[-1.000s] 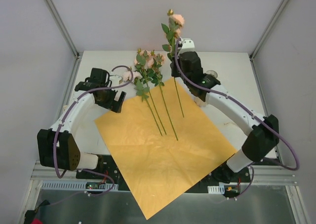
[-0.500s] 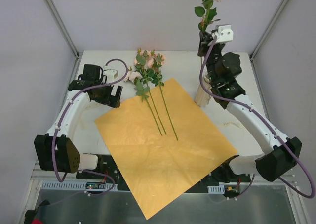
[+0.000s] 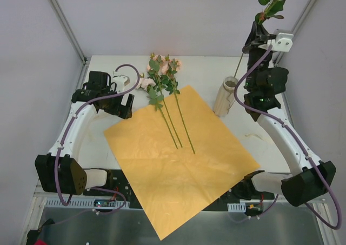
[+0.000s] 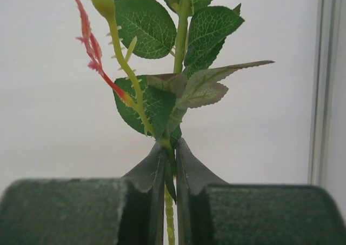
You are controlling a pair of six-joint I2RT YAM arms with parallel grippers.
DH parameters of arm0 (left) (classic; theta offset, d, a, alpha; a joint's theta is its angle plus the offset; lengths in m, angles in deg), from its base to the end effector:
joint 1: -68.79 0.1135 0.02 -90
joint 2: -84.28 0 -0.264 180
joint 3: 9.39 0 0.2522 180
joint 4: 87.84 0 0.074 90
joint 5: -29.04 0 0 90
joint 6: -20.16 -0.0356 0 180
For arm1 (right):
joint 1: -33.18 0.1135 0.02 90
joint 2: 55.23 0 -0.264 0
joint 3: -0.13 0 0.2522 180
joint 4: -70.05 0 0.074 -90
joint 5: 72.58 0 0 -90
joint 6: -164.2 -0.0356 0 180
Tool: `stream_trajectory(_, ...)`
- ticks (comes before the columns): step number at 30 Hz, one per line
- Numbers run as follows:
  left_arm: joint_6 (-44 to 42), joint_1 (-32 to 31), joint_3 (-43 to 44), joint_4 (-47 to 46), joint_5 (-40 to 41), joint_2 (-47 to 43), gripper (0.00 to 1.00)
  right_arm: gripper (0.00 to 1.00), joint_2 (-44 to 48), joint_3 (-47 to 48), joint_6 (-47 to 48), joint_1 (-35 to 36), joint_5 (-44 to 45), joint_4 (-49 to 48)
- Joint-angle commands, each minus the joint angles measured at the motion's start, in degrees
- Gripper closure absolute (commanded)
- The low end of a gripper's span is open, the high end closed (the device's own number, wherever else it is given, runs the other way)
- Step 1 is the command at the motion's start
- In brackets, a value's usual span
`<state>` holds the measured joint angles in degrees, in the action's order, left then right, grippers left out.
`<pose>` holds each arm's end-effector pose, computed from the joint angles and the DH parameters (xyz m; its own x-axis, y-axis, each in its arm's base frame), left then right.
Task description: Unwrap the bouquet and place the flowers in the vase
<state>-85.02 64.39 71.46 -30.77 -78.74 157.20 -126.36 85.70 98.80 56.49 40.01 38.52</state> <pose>0.2612 -0.0310 0.3190 -0.6565 0.3006 -0.6919 0.4602 0.8863 -0.0516 0.2379 0.0876 0.5030 0.6504 -0.1383 -0.7469 0.1656 0.9854 -0.0382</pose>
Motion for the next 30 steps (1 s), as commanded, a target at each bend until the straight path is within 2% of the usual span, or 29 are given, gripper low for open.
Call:
stream_trajectory(1,-1.5,0.4,0.0,1.3,-1.8,-1.8,0.01,0.99,-0.3,-4.0,-0.1,-1.1,1.7,-8.6)
stream_trajectory(6,-1.9,0.4,0.1,1.6,-1.6,-2.1,0.01,0.99,-2.2,-7.9,-0.3,-1.3,1.6,-12.2)
stream_trajectory(11,-2.4,0.4,0.2,1.9,-1.5,-2.3,0.01,0.99,-3.4,-9.3,-0.8,-1.3,1.7,-10.7)
stream_trajectory(16,-2.7,0.4,0.1,2.0,-1.3,-3.0,0.01,0.99,-1.2,-7.9,-5.3,-1.3,4.5,4.8)
stream_trajectory(19,-2.9,0.4,0.2,2.0,-0.9,-3.3,0.01,0.93,2.0,-7.9,-9.2,-1.3,5.5,13.4)
stream_trajectory(22,-3.2,0.5,0.2,1.8,-0.9,-3.7,0.01,0.74,4.9,-8.4,-11.6,-1.3,2.7,19.7)
stream_trajectory(23,-3.2,0.4,0.3,1.9,-0.9,-3.7,0.01,0.65,5.4,-8.4,-12.0,-1.3,2.5,22.3)
stream_trajectory(25,-3.2,0.4,0.6,1.9,-1.0,-3.8,0.01,0.55,6.1,-6.6,-12.9,-1.3,2.0,26.4)
stream_trajectory(26,-3.2,0.4,0.6,2.0,-1.0,-3.6,0.01,0.46,6.2,-5.5,-14.5,-1.3,2.1,31.7)
stream_trajectory(30,-2.9,0.4,0.8,2.0,-0.9,-3.5,0.01,0.35,6.9,-2.4,-16.8,-0.7,-0.2,41.5)
